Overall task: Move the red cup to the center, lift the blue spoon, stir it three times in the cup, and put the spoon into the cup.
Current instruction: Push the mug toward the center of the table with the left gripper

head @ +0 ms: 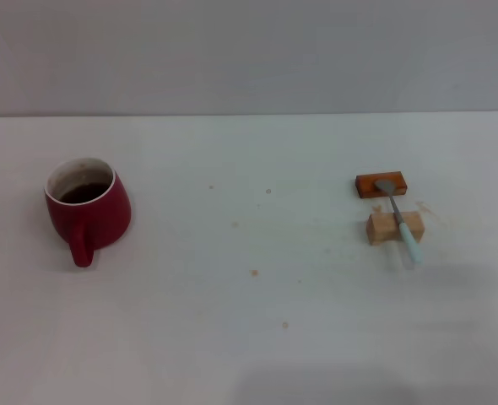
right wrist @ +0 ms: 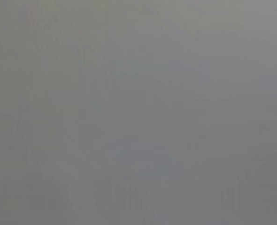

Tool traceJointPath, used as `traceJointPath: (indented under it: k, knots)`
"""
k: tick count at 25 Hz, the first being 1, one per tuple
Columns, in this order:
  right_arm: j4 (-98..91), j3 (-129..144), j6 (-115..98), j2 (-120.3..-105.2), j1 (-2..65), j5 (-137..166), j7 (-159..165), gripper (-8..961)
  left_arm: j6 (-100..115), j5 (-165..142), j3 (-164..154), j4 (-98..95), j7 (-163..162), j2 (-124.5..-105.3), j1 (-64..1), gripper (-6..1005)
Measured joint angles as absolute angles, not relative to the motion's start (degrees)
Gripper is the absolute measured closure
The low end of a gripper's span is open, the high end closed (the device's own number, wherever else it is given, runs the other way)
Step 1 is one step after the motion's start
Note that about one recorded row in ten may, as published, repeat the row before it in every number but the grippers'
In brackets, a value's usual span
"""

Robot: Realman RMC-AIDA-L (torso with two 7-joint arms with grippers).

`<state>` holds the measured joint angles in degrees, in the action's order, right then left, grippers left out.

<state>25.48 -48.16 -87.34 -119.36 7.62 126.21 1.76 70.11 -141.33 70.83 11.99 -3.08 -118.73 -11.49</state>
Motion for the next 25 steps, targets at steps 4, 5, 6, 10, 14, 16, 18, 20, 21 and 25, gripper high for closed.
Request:
traceJointPath:
  k: [4, 5, 6, 10, 14, 16, 18, 20, 21, 25]
  knots:
    - [25.5, -48.2, -87.3, -119.35, 7.7, 126.2, 1.8, 265, 70.0, -141.3, 70.9, 12.1, -3.1, -118.67, -11.8, 160]
    - [25.5, -48.2, -87.2, -119.35, 7.7, 126.2, 1.8, 265, 69.9, -141.3, 71.0, 12.0, -3.1, -118.66, -12.0, 165]
    - [25.5, -48.2, -87.2, -119.36, 7.8, 126.1, 1.8, 265, 69.8, -141.3, 71.1, 12.0, -3.1, -118.65, -12.2, 170]
    - [24.8, -48.2, -87.2, -119.36, 8.4, 126.1, 1.8, 264, 69.3, -141.3, 71.0, 11.9, -3.1, -118.57, -12.7, 191]
    - [24.7, -48.2, -87.2, -119.35, 8.8, 126.1, 1.8, 265, 69.0, -141.5, 70.9, 11.9, -2.2, -118.49, -13.1, 212]
    - [24.7, -48.2, -87.2, -119.36, 8.9, 126.1, 1.8, 265, 68.3, -141.7, 71.2, 11.8, 2.9, -118.48, -13.5, 222]
    - [24.7, -48.2, -87.2, -119.36, 8.9, 126.1, 1.8, 264, 67.6, -141.5, 71.5, 11.8, 4.5, -118.54, -13.9, 232]
    - [24.7, -48.2, -87.2, -119.36, 8.9, 126.2, 1.8, 264, 65.5, -141.4, 71.6, 11.2, 7.6, -118.43, -15.5, 243]
    - [24.7, -48.2, -87.2, -119.36, 8.9, 126.2, 1.8, 264, 65.4, -141.4, 71.6, 11.2, 8.3, -118.43, -15.6, 248]
    - [24.7, -48.2, -87.2, -119.38, 8.9, 126.1, 1.8, 264, 64.9, -141.7, 71.3, 11.1, 10.2, -118.43, -16.4, 501]
